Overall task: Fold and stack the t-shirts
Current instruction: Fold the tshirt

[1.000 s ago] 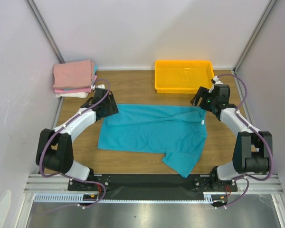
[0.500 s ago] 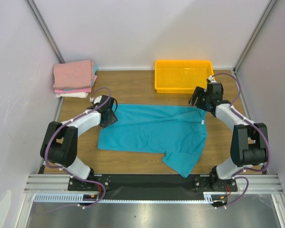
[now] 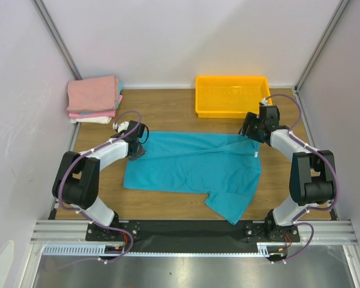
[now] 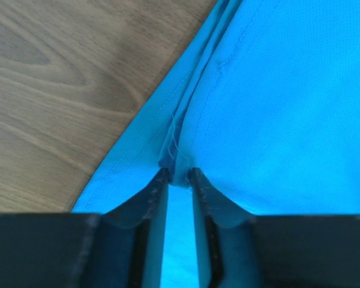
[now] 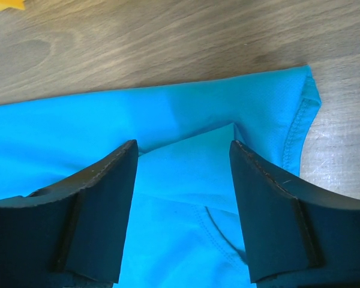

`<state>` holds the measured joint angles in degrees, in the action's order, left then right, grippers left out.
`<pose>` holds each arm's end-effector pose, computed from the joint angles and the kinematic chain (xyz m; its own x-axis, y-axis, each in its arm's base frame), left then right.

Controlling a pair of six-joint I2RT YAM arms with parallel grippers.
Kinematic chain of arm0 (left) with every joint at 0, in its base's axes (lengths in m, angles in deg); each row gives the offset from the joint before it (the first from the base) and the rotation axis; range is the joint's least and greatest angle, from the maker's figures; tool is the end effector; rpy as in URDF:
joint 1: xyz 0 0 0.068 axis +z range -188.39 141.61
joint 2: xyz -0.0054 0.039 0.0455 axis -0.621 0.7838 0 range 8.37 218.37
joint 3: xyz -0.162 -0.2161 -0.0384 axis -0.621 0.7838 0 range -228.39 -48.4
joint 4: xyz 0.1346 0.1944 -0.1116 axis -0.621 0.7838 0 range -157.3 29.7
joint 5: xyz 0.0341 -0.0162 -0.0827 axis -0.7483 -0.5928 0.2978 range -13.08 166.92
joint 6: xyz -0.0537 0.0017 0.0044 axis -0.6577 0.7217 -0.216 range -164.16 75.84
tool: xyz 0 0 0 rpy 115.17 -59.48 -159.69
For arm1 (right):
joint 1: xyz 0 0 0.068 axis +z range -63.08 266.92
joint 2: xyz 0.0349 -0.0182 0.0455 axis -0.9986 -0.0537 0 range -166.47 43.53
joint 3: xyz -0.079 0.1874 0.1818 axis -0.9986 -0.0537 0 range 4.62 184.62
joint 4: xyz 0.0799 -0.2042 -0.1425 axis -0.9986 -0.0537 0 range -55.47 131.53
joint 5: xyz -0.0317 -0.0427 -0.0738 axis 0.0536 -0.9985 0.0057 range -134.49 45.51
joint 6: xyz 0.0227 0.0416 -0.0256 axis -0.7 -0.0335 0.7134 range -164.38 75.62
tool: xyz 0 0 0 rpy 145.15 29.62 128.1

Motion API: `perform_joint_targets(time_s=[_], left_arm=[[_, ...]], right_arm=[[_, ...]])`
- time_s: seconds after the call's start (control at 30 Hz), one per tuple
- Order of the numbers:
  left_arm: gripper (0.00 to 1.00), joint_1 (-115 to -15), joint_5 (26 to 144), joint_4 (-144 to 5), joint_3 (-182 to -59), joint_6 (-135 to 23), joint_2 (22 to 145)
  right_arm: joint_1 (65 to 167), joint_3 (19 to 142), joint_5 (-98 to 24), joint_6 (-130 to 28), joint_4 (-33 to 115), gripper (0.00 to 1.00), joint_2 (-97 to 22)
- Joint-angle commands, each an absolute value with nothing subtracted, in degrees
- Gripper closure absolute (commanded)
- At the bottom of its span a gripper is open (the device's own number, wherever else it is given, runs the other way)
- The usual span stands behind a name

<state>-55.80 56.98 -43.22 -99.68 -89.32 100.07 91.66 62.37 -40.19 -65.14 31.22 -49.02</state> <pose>0.2895 -0.0780 0.1673 -0.7074 -0.4767 -0.5219 -0.5111 0.8550 -0.0883 0.3432 0.0310 0.2091 -0.7080 0.2960 -0.6412 0.1240 0.9459 0.2998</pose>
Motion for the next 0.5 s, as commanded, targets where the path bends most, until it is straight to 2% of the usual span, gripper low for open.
perform_joint_targets(time_s=[0.0,0.1,0.13,0.47], left_arm=[[0.76,-56.0,55.3,-45.9,-99.9,-90.0,100.8],[0.92,-56.0,55.5,-47.2,-99.6,-89.9,100.8],[1.0,-56.0,55.6,-47.3,-99.7,-89.8,101.0],[1.0,-56.0,55.5,-47.3,-100.1,-89.1,100.5]], right_arm=[[91.3,65.3,-42.2,-64.8,29.7,0.34,-50.9],[91.2,65.5,-42.0,-64.3,29.8,0.35,-52.3],[91.3,66.0,-42.2,-64.2,29.6,0.36,-52.7],[91.0,67.5,-43.1,-61.7,27.7,0.38,-55.4]])
